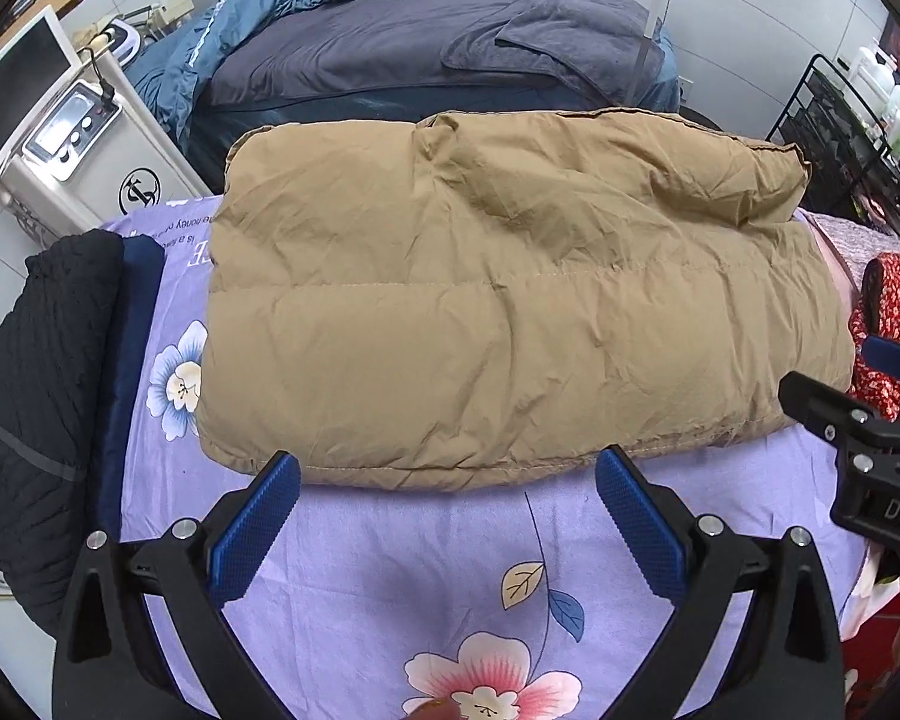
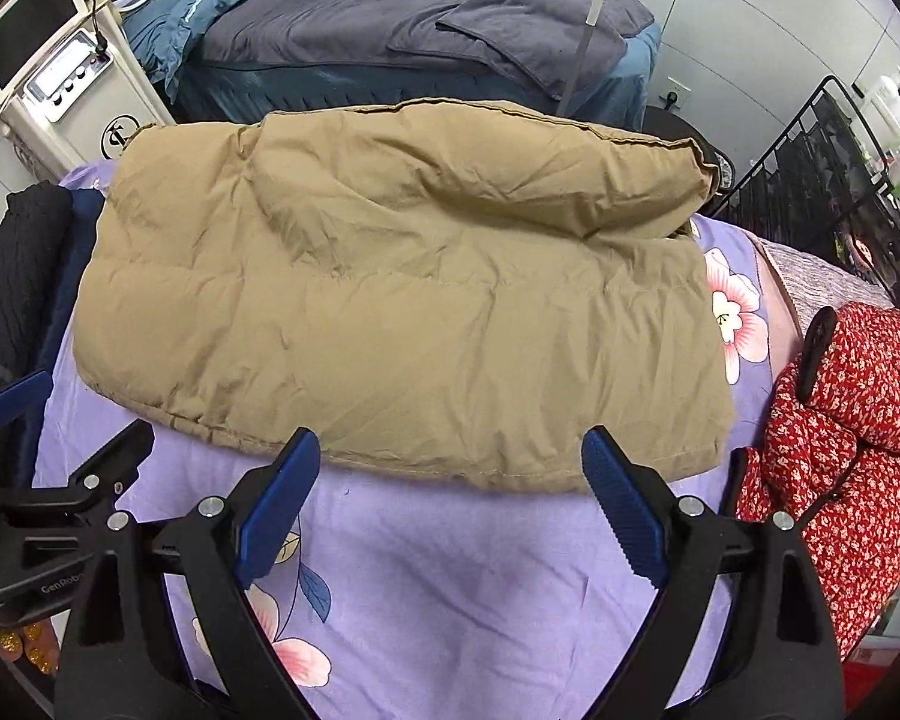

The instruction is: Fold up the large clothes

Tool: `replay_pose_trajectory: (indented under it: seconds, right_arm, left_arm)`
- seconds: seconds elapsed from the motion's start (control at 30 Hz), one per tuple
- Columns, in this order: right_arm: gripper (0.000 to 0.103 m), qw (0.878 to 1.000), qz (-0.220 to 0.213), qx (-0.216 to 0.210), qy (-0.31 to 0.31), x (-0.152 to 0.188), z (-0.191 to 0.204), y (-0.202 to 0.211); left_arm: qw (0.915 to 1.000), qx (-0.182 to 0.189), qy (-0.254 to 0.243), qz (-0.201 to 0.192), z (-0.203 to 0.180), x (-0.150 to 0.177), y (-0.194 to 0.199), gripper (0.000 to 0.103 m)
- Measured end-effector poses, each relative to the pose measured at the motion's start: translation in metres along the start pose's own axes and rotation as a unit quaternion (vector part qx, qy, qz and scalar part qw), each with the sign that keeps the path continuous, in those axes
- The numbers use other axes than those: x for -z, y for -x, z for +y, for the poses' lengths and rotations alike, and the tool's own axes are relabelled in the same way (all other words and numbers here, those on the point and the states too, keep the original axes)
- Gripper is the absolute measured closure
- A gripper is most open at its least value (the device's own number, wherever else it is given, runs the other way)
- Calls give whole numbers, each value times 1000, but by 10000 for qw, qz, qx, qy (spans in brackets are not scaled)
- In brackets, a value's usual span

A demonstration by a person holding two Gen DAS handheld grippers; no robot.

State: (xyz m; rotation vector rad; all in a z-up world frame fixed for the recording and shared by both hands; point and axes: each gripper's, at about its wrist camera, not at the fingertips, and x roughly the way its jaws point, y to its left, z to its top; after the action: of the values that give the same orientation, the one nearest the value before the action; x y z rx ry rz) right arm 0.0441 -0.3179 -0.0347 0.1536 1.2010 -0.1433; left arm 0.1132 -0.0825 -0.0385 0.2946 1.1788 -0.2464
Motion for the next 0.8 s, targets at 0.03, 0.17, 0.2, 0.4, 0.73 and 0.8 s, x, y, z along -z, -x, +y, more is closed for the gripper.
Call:
replay_pose_trajectory:
  seconds: [0.03,0.17,0.2,0.4,0.73,0.8]
  right_arm:
    - [15,10000,1,-12,-6,0,0,0]
    - [15,10000,-12,-29,-2,1,0,1]
    - [15,10000,-12,-36,3,1,0,1]
    - [15,10000,-24,-51,3,1,0,2]
    - [15,10000,12,-41,-5,1,0,0]
    - [15,10000,17,-37,-4,1,0,-1]
  left_arm:
    - [10000,21,19,20,1,0,0,6]
    - [9999,96,61,37,2,0,0,6]
    - [9999,85,65,29,2,0,1,6]
    - [10000,54,75,16,2,0,2,6]
    - [10000,-2,64,38,4,-2,1,6]
    - [10000,-3,56,42,3,-2,1,6]
